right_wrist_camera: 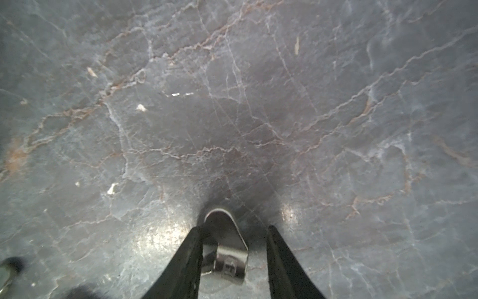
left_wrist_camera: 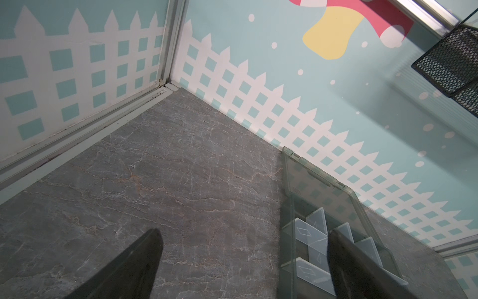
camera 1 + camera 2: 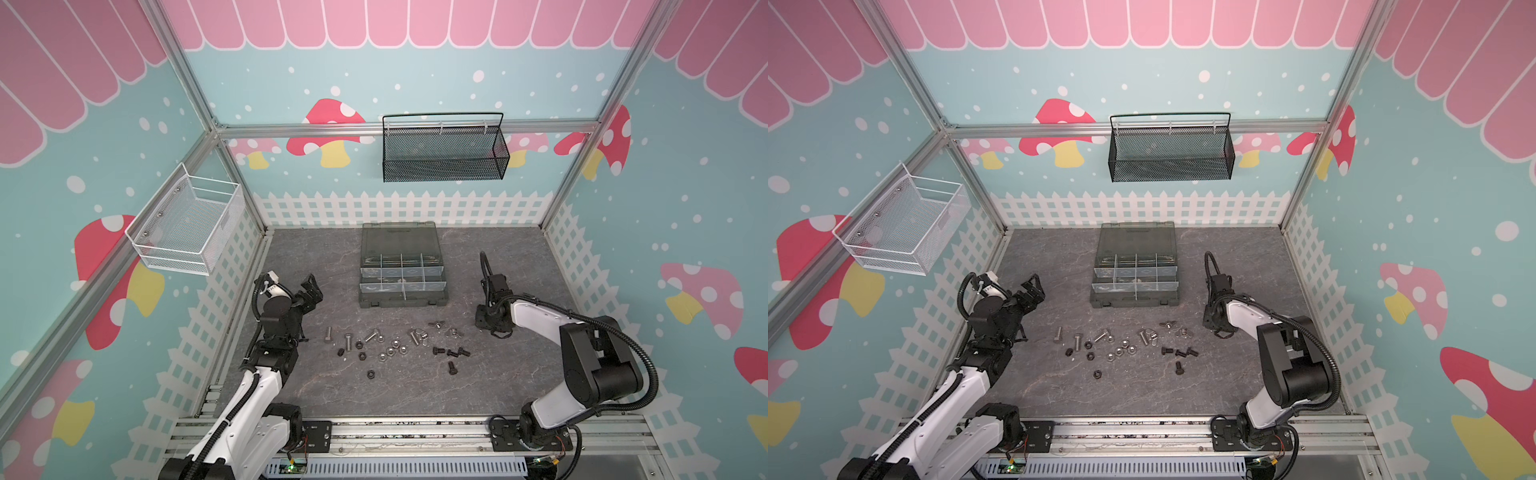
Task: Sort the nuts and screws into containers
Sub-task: 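Lower the right gripper and close it on the silver wing nut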
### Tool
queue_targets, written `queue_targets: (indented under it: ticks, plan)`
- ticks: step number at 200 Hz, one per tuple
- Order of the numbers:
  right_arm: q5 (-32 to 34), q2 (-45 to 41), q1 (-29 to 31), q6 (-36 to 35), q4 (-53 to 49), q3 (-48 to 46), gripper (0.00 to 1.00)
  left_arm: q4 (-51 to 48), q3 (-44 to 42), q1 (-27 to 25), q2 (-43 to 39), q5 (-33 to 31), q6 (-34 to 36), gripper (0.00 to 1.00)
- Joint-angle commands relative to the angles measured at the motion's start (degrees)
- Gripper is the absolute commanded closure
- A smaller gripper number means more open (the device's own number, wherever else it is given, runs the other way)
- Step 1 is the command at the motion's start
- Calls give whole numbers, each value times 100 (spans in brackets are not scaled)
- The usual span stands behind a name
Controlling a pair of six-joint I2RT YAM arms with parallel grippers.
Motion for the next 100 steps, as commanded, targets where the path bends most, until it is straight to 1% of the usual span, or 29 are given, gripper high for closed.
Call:
queue_targets:
  ticks: [1, 62, 100]
  plan:
    - [57, 42, -12, 119, -251, 29, 59, 34, -65, -27, -28, -13, -126, 0]
    - [-185, -11, -2, 119, -156, -16, 71, 50, -71, -27, -14, -3, -127, 0]
    - [-258, -6, 19, 89, -122, -17, 82, 49, -67, -25, -19, -7, -120, 0]
